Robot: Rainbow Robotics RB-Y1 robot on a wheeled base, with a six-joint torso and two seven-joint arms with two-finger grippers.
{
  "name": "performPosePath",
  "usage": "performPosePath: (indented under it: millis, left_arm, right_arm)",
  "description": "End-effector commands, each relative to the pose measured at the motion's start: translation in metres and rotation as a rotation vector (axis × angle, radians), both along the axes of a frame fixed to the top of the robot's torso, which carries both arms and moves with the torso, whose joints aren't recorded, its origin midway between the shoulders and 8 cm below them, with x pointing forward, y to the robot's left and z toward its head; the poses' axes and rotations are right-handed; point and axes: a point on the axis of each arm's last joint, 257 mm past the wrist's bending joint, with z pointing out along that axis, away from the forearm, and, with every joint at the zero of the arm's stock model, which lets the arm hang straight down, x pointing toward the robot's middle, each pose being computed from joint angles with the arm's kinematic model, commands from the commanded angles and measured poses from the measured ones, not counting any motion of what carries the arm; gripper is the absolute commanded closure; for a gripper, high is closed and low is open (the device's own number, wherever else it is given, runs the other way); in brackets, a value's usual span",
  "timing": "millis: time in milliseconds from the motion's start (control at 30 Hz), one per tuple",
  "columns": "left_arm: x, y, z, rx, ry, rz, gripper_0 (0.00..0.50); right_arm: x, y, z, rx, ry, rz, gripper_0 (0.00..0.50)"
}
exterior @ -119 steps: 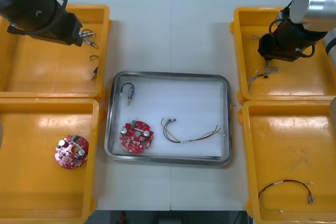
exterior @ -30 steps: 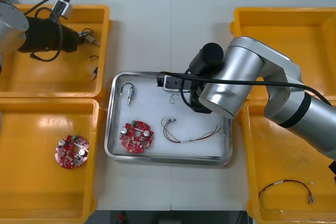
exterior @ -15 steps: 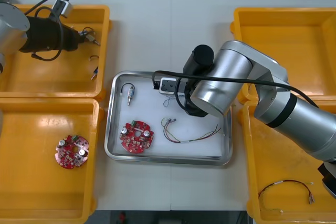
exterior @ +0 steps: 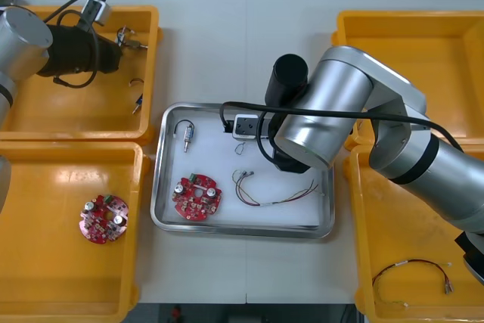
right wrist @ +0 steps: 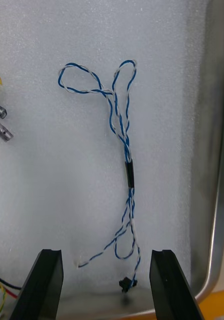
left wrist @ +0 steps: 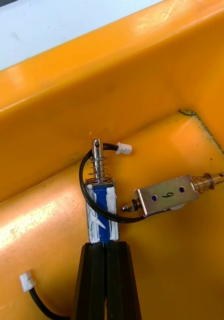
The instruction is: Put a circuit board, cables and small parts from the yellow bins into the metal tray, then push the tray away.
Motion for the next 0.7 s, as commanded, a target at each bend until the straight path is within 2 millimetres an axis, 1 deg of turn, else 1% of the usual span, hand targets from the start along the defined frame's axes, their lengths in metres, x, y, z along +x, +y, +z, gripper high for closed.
performPosePath:
  millis: [33, 167, 233, 267, 333, 433, 467, 500, 533, 633, 700]
  left_arm:
    - [0.006, -0.022, 0.012, 0.116, -0.05, -0.102, 0.5]
    - [0.006, -0.021, 0.012, 0.114, -0.049, -0.099, 0.5]
    - [0.005, -0.022, 0.011, 0.111, -0.043, -0.103, 0.5]
    - [0.004, -0.02, 0.011, 0.107, -0.036, -0.103, 0.5]
    - [0.001, -0.02, 0.011, 0.097, -0.026, -0.11, 0.5]
    - [-0.003, -0.018, 0.014, 0.097, -0.009, -0.129, 0.5]
    - [-0.003, -0.018, 0.014, 0.097, -0.009, -0.129, 0.5]
    - [-0.005, -0.016, 0.016, 0.099, -0.003, -0.135, 0.5]
    - [-0.006, -0.015, 0.017, 0.1, 0.001, -0.137, 0.5]
    - [-0.01, -0.014, 0.02, 0.097, 0.015, -0.15, 0.5]
    - [-0.013, -0.011, 0.024, 0.095, 0.026, -0.158, 0.5]
  right_arm:
    - [-0.008, 0.006, 0.037, 0.056, -0.031, -0.015, 0.0]
    - [-0.015, -0.002, 0.051, 0.05, -0.038, -0.034, 0.0]
    - [-0.02, -0.01, 0.061, 0.043, -0.04, -0.05, 0.0]
    - [-0.021, -0.009, 0.069, 0.057, -0.053, -0.049, 0.0]
    - [-0.02, -0.007, 0.08, 0.085, -0.072, -0.045, 0.0]
    - [-0.022, -0.003, 0.103, 0.162, -0.091, -0.038, 0.0]
    - [-0.022, -0.003, 0.103, 0.162, -0.091, -0.038, 0.0]
    - [-0.021, -0.005, 0.115, 0.202, -0.099, -0.043, 0.0]
    - [-0.022, -0.004, 0.12, 0.221, -0.1, -0.041, 0.0]
    - [-0.021, -0.011, 0.14, 0.301, -0.113, -0.064, 0.0]
    - [-0.022, -0.021, 0.15, 0.353, -0.116, -0.086, 0.0]
